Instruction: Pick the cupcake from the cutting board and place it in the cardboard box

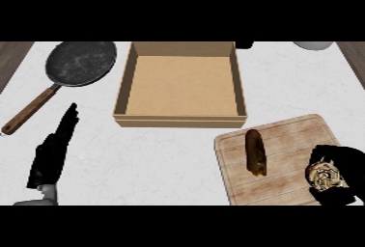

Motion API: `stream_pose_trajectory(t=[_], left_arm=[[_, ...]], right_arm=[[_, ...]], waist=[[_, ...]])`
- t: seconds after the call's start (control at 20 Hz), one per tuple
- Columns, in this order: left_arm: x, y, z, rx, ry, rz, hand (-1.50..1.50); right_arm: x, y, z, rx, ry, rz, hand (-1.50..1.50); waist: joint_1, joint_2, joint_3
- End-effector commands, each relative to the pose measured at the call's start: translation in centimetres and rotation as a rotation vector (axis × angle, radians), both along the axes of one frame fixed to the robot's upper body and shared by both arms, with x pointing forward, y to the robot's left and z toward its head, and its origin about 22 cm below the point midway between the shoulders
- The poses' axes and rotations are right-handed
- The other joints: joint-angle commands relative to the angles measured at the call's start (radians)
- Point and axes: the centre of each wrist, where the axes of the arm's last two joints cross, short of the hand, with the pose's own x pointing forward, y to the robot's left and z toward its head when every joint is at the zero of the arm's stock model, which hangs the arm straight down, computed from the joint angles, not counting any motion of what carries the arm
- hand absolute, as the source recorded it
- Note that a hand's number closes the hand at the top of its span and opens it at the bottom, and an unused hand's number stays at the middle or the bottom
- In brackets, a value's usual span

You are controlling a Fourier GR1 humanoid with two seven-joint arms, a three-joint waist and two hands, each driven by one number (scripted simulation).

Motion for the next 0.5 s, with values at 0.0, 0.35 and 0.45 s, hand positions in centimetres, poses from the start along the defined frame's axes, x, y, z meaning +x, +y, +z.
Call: stream_pose_trajectory(t=[0.0, 0.35, 0.45], left_arm=[[1.3, -1.7, 0.8, -0.012, -0.010, -0.057, 0.00], [2.2, -4.1, 1.2, -0.006, -0.051, -0.181, 0.00], [2.4, -4.2, 1.7, 0.001, -0.059, -0.175, 0.00]], right_arm=[[5.6, -0.2, 3.0, -0.055, -0.082, 0.189, 1.50], [11.1, 1.2, 8.9, -0.119, -0.204, 0.567, 1.50], [12.6, 0.0, 10.2, -0.112, -0.253, 0.600, 1.50]], waist=[[0.055, 0.015, 0.004], [0.194, 0.058, 0.008], [0.188, 0.055, 0.009]])
